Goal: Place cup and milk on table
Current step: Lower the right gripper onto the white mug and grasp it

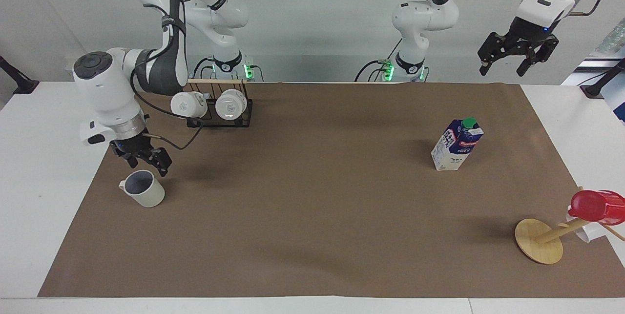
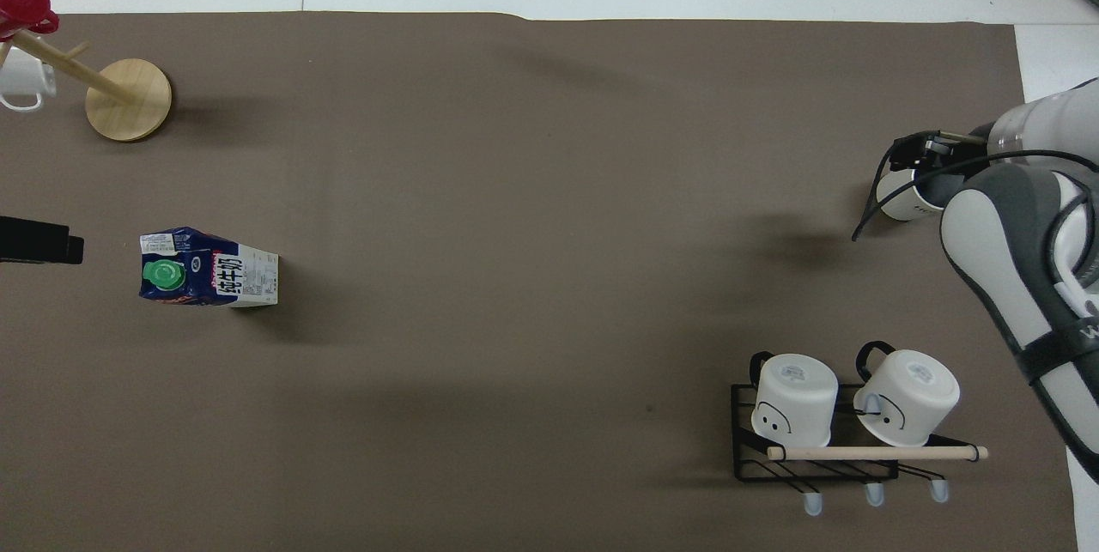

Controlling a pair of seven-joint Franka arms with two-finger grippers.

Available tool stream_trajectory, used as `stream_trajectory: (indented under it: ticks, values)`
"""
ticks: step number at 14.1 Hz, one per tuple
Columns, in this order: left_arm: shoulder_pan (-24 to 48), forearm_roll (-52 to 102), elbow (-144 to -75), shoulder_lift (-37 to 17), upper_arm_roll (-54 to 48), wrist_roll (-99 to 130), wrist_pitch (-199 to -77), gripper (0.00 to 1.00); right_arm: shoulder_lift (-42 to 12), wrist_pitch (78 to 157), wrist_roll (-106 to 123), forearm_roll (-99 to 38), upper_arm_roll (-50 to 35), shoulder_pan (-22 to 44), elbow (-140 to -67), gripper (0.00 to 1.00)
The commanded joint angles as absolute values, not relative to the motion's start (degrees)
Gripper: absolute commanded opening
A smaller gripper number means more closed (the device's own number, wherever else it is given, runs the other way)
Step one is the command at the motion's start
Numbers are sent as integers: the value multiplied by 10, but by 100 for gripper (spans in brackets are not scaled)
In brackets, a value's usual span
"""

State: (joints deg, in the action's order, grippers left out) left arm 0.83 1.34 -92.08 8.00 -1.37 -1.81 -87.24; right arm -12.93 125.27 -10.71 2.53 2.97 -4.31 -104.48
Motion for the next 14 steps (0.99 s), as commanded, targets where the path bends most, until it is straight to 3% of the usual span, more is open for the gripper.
stream_trajectory:
  ticks: [1,10,12,14]
  values:
    - [8,16,-913,81,-13,-14,-861,100,-127,1288,-64,17,32,-51,-1068,100]
    - [8,16,-913,81,-13,-14,-861,100,-185,1331,-24,17,32,-54,-1067,98]
    - [8,16,-913,81,-13,-14,-861,100,-193,1332,-12,17,32,-54,-1066,73]
    - [8,16,-913,81,-13,-14,-861,100,-194,1332,17,17,32,-54,-1063,34]
